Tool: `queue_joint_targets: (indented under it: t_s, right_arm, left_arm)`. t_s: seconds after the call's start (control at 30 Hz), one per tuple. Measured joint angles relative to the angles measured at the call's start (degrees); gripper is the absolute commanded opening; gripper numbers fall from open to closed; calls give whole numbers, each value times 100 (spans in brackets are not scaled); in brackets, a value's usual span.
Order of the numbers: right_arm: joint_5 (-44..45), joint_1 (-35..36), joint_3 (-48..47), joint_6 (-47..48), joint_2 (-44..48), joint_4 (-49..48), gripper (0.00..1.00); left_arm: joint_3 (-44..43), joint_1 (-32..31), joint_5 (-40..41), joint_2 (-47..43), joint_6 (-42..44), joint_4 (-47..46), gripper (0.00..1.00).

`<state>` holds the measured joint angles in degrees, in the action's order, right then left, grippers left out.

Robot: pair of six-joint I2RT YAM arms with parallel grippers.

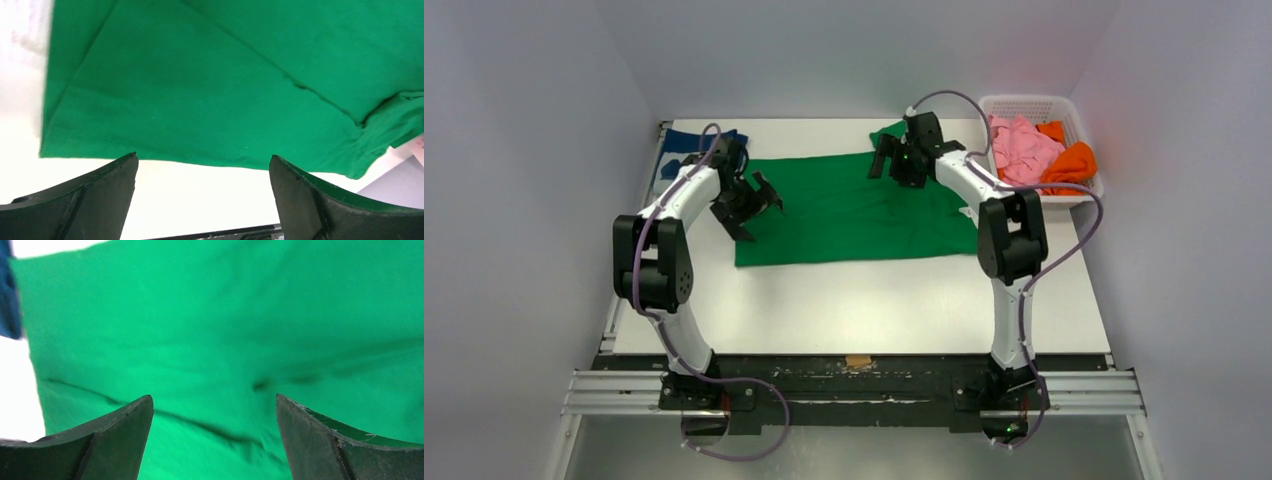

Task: Fold and stack the t-shirts
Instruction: Fold the flattened tshirt in 1/3 of the way

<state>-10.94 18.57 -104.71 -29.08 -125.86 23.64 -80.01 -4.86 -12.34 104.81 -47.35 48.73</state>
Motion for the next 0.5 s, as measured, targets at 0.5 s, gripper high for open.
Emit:
queue_joint_targets:
  t_s: [0.5]
  right_arm:
    - [990,-568,2835,74,1412,-138,91]
  left_arm:
    - [-774,-660,-358,1296,-35,-485,100]
